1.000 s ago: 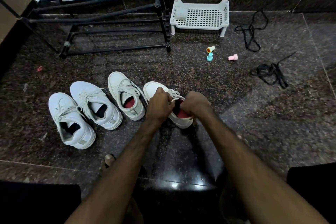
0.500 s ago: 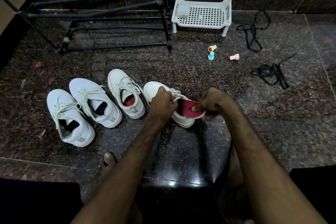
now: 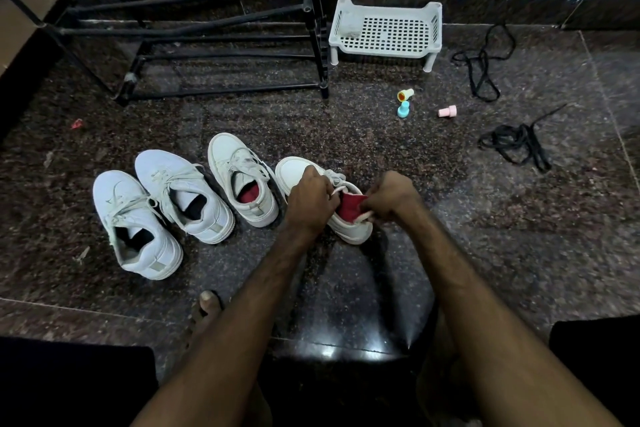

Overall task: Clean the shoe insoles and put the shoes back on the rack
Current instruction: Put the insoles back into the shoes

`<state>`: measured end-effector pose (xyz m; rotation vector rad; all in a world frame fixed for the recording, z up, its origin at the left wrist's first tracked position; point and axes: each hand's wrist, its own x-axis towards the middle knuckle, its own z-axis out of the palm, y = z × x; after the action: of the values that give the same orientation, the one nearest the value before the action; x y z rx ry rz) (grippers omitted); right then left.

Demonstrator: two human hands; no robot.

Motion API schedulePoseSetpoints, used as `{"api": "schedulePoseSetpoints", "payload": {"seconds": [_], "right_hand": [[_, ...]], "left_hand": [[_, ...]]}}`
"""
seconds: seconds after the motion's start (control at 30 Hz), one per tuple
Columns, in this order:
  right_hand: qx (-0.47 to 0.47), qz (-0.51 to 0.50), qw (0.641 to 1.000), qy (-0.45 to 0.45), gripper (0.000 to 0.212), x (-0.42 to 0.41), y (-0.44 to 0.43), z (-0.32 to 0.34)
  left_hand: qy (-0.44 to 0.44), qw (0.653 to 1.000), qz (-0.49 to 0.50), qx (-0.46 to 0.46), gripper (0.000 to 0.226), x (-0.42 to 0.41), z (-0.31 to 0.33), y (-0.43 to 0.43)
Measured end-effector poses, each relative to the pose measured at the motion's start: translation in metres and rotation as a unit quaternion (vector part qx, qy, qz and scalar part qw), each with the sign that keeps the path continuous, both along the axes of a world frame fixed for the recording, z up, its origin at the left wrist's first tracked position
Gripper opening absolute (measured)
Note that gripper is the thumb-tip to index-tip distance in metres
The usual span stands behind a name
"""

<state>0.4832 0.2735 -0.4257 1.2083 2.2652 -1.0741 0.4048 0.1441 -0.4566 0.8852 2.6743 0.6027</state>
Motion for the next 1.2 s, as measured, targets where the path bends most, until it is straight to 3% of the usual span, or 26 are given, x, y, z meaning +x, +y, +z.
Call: {"api": "schedulePoseSetpoints", "payload": {"seconds": [0.1,0.13,0.2,0.23,0.3,0.43,0.57,0.7,0.83,1.03,1.13,1.2], "right_hand": [[-0.078,-0.017,0.996,-0.026,0.016,0.009,0.014,0.004],[-0.037,0.014,0.999,-0.026,0.022,0.008,0.016,0.005],[0.134,0.137,0.981,0.003,0.039,0.005,0.009,0.015],[0.197,0.199,0.958,0.06,0.038,0.002,-0.001,0.023],[0.232,0.322,0.905,0.153,0.024,-0.003,-0.024,0.036],[0.236,0.46,0.855,0.039,0.028,-0.007,-0.023,0.034],[0.258,0.545,0.798,-0.005,0.035,-0.002,-0.026,0.024],[0.199,0.548,0.81,-0.062,0.043,-0.017,-0.025,-0.01],[0.222,0.542,0.804,-0.101,0.053,-0.033,-0.018,-0.051],[0.135,0.483,0.865,-0.037,0.053,-0.032,-0.028,-0.026],[0.213,0.468,0.857,0.04,0.037,-0.011,-0.026,0.008],[0.308,0.39,0.863,0.094,0.032,-0.002,-0.019,0.016]], "left_hand": [[0.003,1.0,0.008,-0.003,0.013,0.0,-0.001,0.0],[0.001,1.0,0.012,-0.004,0.012,0.0,-0.001,0.0],[0.0,1.0,0.013,-0.004,0.012,0.0,-0.001,0.001],[-0.001,1.0,0.009,-0.004,0.012,0.0,0.0,0.001],[0.0,1.0,-0.009,-0.005,0.015,-0.002,0.0,0.0],[-0.009,1.0,-0.025,0.001,0.013,-0.008,-0.001,-0.001],[-0.011,0.999,-0.044,0.004,0.021,-0.009,-0.003,-0.002],[-0.006,0.997,-0.079,0.012,0.019,-0.009,-0.005,-0.003],[0.0,0.996,-0.093,0.002,0.016,-0.011,-0.002,-0.003],[-0.025,0.998,-0.042,0.028,0.012,-0.012,-0.005,-0.009],[-0.034,0.999,-0.019,0.024,0.012,-0.014,-0.002,-0.003],[-0.035,0.999,-0.002,0.021,0.013,-0.015,-0.002,-0.002]]}}
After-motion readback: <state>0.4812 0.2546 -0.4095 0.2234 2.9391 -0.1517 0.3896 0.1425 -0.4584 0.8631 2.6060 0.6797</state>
